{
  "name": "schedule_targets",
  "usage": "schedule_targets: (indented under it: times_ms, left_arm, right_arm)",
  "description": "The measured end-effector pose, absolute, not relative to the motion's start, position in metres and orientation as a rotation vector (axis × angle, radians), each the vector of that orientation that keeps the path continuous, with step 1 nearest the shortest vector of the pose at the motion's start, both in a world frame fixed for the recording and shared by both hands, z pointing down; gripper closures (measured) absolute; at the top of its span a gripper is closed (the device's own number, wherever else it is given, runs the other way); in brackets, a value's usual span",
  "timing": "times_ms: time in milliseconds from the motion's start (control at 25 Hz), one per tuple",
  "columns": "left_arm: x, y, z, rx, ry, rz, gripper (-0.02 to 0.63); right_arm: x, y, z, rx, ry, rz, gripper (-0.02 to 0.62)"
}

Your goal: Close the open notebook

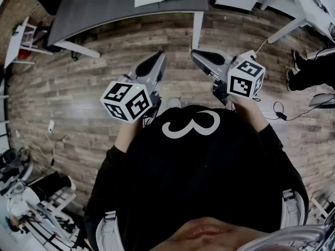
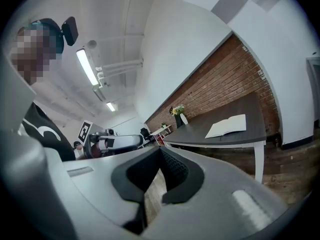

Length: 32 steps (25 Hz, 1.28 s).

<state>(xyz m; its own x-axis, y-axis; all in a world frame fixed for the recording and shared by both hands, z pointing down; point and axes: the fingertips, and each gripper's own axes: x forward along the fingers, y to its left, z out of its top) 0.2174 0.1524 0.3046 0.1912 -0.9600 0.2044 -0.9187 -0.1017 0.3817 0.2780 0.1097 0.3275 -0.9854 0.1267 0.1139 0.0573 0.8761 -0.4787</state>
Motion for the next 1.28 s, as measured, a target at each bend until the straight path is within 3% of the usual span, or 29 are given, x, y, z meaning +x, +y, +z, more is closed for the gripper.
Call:
schedule_targets:
  times_ms: [480,1000,1280]
  left_arm:
    - [0.143,0.142,0.354,1.992,-1.667,-0.125,0.606]
    - [0.068,0.149,0.357,2.057,-1.641,-0.136,0.606]
    - [0.052,0.135,0.356,2.052,-1.668,-0.13,0.604]
  right_arm:
    - [0.208,0.102,0.376,-0.099,-2.8,0.897,0.595]
    - [0.124,0.098,0.36,-0.154,-2.783,1.379,0.594]
    - [0.108,0.081,0.357,-0.17,-2.797,1.398,0.594]
